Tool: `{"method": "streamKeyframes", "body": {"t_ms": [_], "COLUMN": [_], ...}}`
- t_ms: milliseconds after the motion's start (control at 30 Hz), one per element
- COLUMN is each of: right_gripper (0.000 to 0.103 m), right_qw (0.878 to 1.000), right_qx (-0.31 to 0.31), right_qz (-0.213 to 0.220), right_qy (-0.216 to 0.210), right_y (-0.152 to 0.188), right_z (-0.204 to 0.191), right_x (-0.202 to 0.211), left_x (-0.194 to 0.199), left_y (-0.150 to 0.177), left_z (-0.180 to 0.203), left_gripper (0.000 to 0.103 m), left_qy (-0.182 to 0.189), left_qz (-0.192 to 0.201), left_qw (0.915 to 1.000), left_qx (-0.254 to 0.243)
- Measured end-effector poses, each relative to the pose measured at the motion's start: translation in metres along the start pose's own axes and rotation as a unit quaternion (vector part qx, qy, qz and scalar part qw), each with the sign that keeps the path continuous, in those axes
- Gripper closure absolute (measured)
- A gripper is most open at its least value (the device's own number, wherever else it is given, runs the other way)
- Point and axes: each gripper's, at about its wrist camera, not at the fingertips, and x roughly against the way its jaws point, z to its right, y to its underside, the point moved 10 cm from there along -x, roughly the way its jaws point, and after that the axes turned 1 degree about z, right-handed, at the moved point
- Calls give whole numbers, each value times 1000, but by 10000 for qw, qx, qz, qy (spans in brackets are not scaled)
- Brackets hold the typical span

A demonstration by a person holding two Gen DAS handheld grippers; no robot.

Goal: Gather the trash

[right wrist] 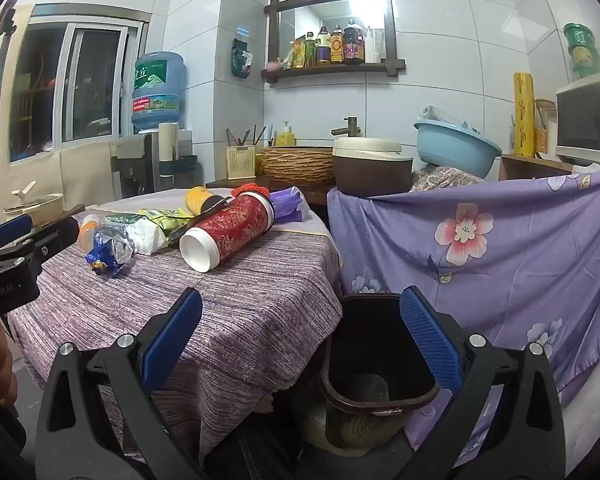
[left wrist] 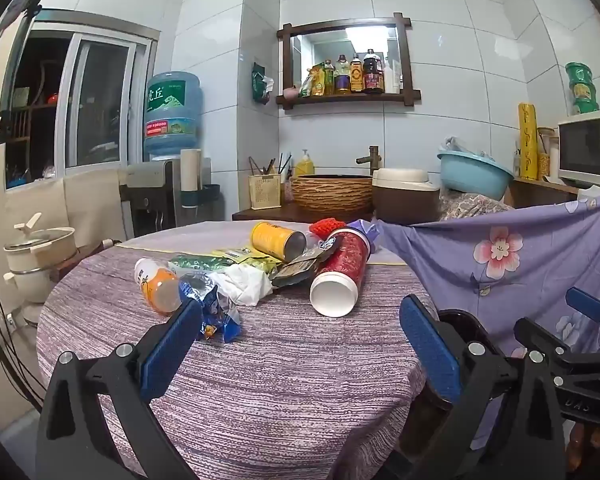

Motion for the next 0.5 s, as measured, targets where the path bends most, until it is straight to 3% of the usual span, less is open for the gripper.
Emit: {"method": "streamKeyframes", "body": {"t_ms": [500], "right_gripper": [5], "right_qw": [10000], "right_qx": [2], "right_qz": [-3], "right_qy": [1], "right_y": [1], "right_z": [1], "right_x": [0], "left_x": [-1], "left_y": [4], "left_z": [3], "left_gripper": [5], "left_qy": [-14], "left_qz": [-30], "left_qw": [10000], "left_qx": [-87]}}
